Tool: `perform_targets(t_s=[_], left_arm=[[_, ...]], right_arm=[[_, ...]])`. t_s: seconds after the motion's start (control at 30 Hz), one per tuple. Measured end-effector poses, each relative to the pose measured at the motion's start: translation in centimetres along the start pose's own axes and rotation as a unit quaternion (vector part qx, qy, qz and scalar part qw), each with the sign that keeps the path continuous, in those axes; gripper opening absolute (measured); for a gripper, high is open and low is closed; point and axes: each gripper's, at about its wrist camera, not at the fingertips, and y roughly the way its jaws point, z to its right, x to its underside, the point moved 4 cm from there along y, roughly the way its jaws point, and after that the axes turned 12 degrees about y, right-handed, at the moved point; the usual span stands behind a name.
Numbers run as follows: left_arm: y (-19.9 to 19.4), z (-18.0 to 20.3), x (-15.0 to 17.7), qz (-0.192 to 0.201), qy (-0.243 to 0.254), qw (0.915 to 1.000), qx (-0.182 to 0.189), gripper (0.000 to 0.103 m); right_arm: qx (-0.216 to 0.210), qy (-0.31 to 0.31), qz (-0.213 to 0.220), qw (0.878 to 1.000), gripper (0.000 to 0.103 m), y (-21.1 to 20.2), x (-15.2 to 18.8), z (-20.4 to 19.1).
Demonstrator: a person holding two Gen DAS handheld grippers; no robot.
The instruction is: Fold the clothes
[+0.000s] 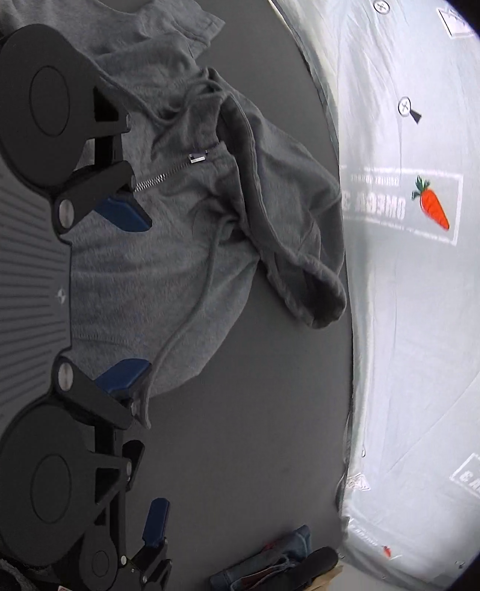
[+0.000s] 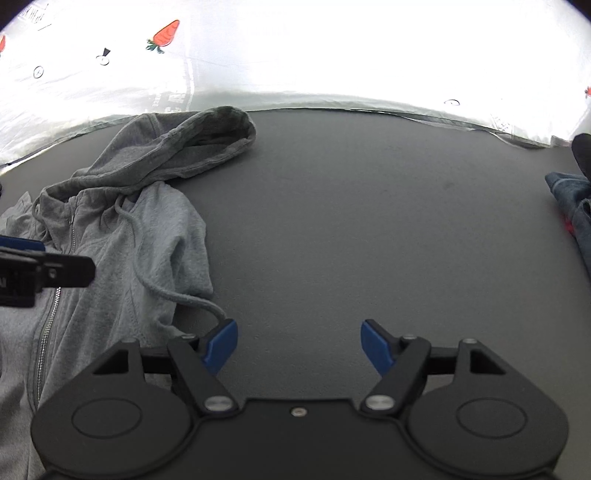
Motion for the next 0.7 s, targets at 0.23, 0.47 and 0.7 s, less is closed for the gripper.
perform_targets(t_s=[0.23, 0.47, 0.7], left_arm=[[4.1, 2.9, -1.0, -0.048, 0.047, 0.9975, -0.019, 0.04], [-0.3, -5.3, 1.2, -0.038, -0.119, 0.9921, -0.014, 0.01], [-5.9, -17.6, 8.8, -0.043, -0.281, 0.9504, -0.126, 0.006]], right_arm=[[0.055, 0.039, -0.011, 0.998, 0.075, -0.3, 2.4, 4.4], [0.039, 0.01, -0.01, 0.999, 0.075, 0.1, 2.2, 3.2], [-0.086, -0.079, -0.009, 0.993, 0.075, 1.5, 2.0, -3.4]])
